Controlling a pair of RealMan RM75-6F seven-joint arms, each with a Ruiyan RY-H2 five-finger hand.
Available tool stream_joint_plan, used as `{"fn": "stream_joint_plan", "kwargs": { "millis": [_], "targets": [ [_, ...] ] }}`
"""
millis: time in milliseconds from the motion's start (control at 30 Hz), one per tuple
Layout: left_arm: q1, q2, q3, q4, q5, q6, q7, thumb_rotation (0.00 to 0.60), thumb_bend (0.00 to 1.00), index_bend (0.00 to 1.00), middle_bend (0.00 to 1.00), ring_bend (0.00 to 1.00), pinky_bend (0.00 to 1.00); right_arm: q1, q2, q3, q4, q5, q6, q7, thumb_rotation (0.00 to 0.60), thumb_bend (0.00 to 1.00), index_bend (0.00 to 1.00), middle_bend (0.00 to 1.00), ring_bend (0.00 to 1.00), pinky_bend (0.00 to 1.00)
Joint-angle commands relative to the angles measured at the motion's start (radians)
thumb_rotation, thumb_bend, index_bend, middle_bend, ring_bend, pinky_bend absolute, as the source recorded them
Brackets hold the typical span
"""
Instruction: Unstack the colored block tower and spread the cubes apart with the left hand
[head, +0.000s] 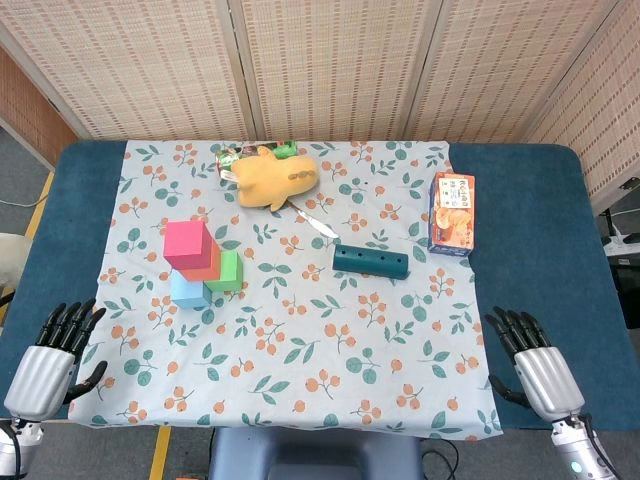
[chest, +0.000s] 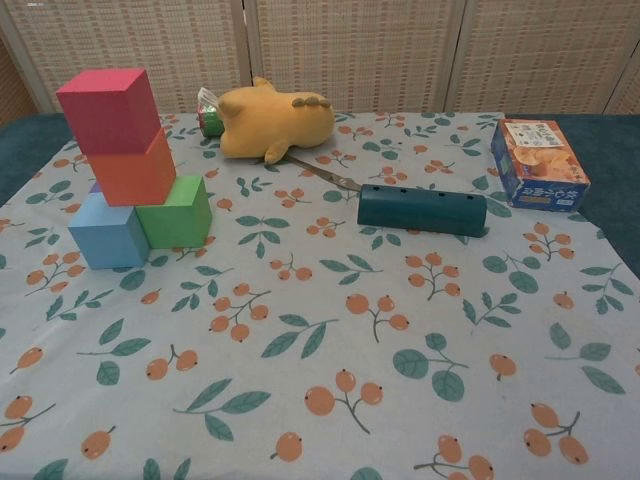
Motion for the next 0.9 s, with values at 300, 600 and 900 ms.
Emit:
{"fn": "stream_joint_plan", "kwargs": {
  "millis": [300,600,900],
  "targets": [
    [-0.080,0.004,-0.035,-0.066,0.029,-0.042,-0.088,0.600,0.35,0.00,0.00,0.00,0.05,-0.001,0.010,-0.002,-0.007,-0.005,0.003,0.016,0.600,0.19,0.00,0.00,0.00,0.00],
    [-0.293,0.059,-0.203,-0.215,-0.087,-0.252,-0.099,0.600,0.35,0.00,0.00,0.00,0.04,0.011,0.001,0.002,-0.002,0.017,-0.031,0.002,0.600,0.19,0.00,0.00,0.00,0.00],
    [-0.487,0.044,-0.272,-0.190,-0.306,-0.592,-0.012,0.600,0.33,0.00,0.00,0.00,0.04,0.018,-0.005,0.025,0.000,0.058,-0.041,-0.004,0.600,0.19,0.00,0.00,0.00,0.00]
  ]
}}
